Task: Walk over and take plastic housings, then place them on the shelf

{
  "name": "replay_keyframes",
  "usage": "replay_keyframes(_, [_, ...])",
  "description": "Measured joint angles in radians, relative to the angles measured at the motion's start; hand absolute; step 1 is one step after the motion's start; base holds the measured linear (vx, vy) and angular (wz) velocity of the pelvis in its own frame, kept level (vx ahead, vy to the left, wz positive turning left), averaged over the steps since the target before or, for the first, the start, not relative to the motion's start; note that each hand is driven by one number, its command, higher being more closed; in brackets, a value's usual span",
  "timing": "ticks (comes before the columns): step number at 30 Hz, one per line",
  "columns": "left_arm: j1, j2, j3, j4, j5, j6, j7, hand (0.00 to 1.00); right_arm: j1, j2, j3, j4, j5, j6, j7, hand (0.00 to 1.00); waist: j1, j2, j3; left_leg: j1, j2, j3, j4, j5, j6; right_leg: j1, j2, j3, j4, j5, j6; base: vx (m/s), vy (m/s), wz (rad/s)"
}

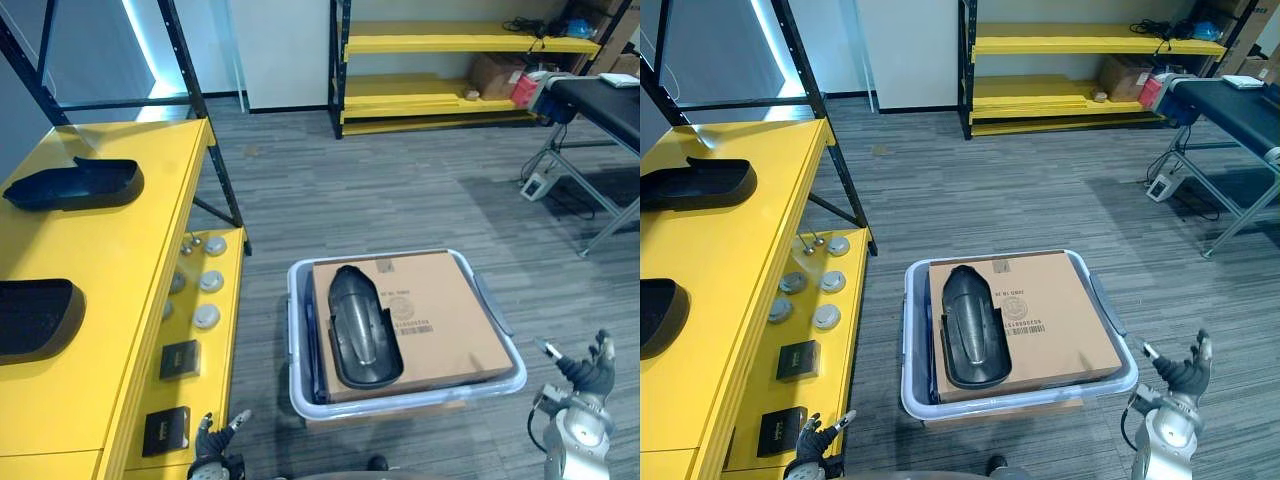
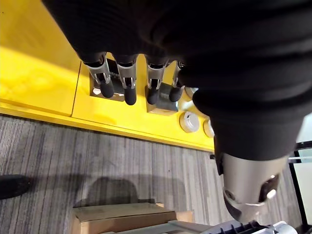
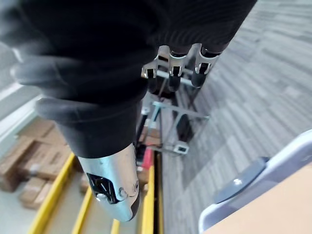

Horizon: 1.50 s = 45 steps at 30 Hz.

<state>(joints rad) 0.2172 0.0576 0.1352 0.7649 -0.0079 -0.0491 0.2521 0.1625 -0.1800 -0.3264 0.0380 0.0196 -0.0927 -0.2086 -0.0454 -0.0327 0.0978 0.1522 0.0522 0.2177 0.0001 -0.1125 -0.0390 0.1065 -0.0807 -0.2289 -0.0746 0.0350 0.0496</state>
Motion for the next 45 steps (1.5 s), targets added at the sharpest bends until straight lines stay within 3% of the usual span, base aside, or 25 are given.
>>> replay_keyframes(3, [-0.003,0.000,-0.028,0.000,0.000,-0.005,-0.013,0.00,-0.011,0.002,0.147,-0.019,-0.052,-0.014,0.040,0.00,0.005,-0.002,-0.001,-0.016,-0.003,-0.017,0.001,0.004,0.006,-0.006,-0.001,-0.015,-0.003,0.002,0.003,0.04,0.002,0.15])
replay_keyframes(7, [-0.003,0.001,-0.037,0.000,0.002,-0.007,-0.013,0.00,-0.030,0.028,0.227,0.005,-0.164,-0.012,0.060,0.00,0.017,-0.002,-0.001,-0.030,-0.017,-0.037,0.002,0.006,0.008,-0.005,-0.008,-0.035,-0.008,0.003,0.004,0.03,0.022,0.20])
replay_keyframes(15, [-0.002,0.003,-0.071,-0.009,0.014,-0.007,-0.012,0.00,-0.077,0.073,0.256,0.265,-0.384,0.065,0.042,0.00,0.034,0.006,0.010,-0.071,-0.023,-0.088,0.008,0.012,0.018,-0.012,-0.020,-0.089,-0.019,0.006,0.008,-0.01,0.002,0.20])
replay_keyframes(24, [-0.005,-0.001,-0.125,-0.032,0.020,-0.007,-0.006,0.00,-0.158,0.137,0.234,0.462,-0.461,0.135,-0.042,0.00,0.037,0.008,0.044,-0.105,-0.037,-0.132,-0.001,0.042,0.025,-0.028,-0.033,-0.132,-0.015,0.009,0.013,-0.05,-0.001,0.15])
replay_keyframes(28, [-0.008,-0.002,-0.143,-0.033,0.020,-0.007,0.003,0.00,-0.202,0.146,0.217,0.525,-0.463,0.165,-0.083,0.00,0.058,0.010,0.052,-0.109,-0.040,-0.136,-0.029,0.066,0.025,-0.043,-0.035,-0.137,-0.012,0.010,0.015,-0.05,-0.001,0.05])
replay_keyframes(29, [-0.008,-0.002,-0.143,-0.035,0.020,-0.007,0.011,0.00,-0.214,0.148,0.217,0.535,-0.467,0.178,-0.095,1.00,0.058,0.010,0.055,-0.109,-0.041,-0.141,-0.039,0.074,0.025,-0.044,-0.035,-0.147,-0.012,0.010,0.015,-0.05,-0.003,0.18])
replay_keyframes(35, [-0.025,0.002,-0.147,-0.039,0.020,-0.006,0.014,0.00,-0.328,0.134,0.185,0.618,-0.510,0.224,-0.131,1.00,0.058,0.006,0.072,-0.118,-0.053,-0.149,-0.073,0.104,0.030,-0.072,-0.042,-0.153,0.002,0.014,0.021,-0.05,0.021,0.03])
replay_keyframes(45, [-0.044,0.006,-0.154,-0.038,0.017,-0.005,0.014,0.00,-0.412,0.155,0.229,0.693,-0.539,0.235,-0.041,1.00,0.063,0.001,0.078,-0.118,-0.053,-0.146,-0.086,0.106,0.032,-0.076,-0.045,-0.151,0.001,0.016,0.023,0.00,0.008,0.01])
